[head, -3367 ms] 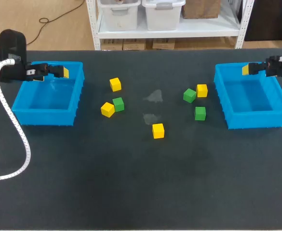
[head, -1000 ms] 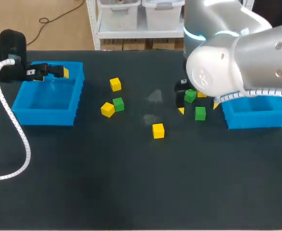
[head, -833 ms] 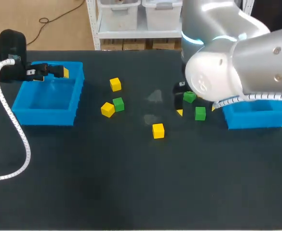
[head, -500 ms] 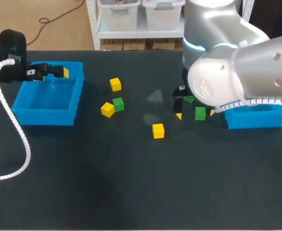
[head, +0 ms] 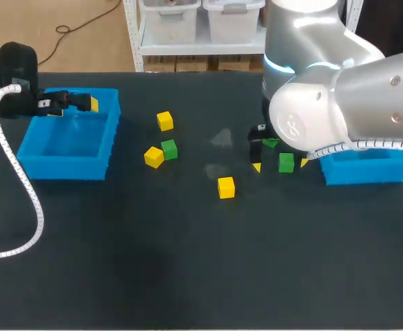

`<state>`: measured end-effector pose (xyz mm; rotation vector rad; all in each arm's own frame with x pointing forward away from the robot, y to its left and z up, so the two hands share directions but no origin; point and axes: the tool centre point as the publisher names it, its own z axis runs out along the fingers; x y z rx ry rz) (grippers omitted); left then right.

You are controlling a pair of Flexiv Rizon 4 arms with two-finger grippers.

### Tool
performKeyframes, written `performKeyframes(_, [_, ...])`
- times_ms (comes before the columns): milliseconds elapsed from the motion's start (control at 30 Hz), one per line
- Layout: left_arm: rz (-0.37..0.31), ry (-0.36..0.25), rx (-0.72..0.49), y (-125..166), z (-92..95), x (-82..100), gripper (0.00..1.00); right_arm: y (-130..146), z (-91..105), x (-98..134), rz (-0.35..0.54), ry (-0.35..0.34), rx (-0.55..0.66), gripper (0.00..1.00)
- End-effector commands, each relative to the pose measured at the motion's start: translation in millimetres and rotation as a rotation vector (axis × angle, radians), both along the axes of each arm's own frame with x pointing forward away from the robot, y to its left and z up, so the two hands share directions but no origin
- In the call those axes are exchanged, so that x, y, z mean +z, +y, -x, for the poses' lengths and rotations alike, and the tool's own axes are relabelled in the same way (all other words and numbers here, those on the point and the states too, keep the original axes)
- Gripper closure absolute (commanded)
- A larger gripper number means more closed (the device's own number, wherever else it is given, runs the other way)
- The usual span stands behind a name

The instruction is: Put the green cubes in the right bin and the yellow cubes in the left bin.

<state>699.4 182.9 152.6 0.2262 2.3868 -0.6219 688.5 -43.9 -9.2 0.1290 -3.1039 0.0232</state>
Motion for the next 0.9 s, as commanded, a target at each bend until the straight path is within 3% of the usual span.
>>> performKeyframes(33, [0.009,-0.007,-0.006,1.8,0.2,-1.7,0.0,-0.1,-0.2,0.1,-0.001,0.002,-0.001,0.55])
performKeyframes(133, [0.009,-0.007,-0.006,1.8,0.2,-1.7,0.0,-0.3,-0.1,0.1,-0.014,0.0,-0.006,0.76])
performKeyframes(267, [0.009,-0.007,-0.006,1.8,0.2,-1.7,0.0,-2.3,-0.3,0.0,-0.027,0.001,-0.014,0.82])
performKeyframes(367, [0.009,-0.007,-0.006,1.8,0.2,-1.7,0.0,-2.4,-0.5,-0.2,-0.029,0.0,-0.013,1.0])
performKeyframes(467, [0.009,-0.007,-0.006,1.8,0.2,-1.7,0.0,-0.9,-4.9,7.0,-0.041,-0.025,0.012,1.0])
performKeyframes(633, [0.009,-0.007,-0.006,1.8,0.2,-1.7,0.0,-13.4,-28.0,57.8,-0.022,-0.178,0.023,1.0])
performKeyframes(767, [0.009,-0.007,-0.006,1.8,0.2,-1.7,0.0,-36.0,-43.5,99.8,0.004,-0.285,-0.003,1.0])
performKeyframes(900, [0.009,-0.007,-0.006,1.8,0.2,-1.7,0.0,-62.9,-48.1,117.7,0.032,-0.337,-0.067,1.0])
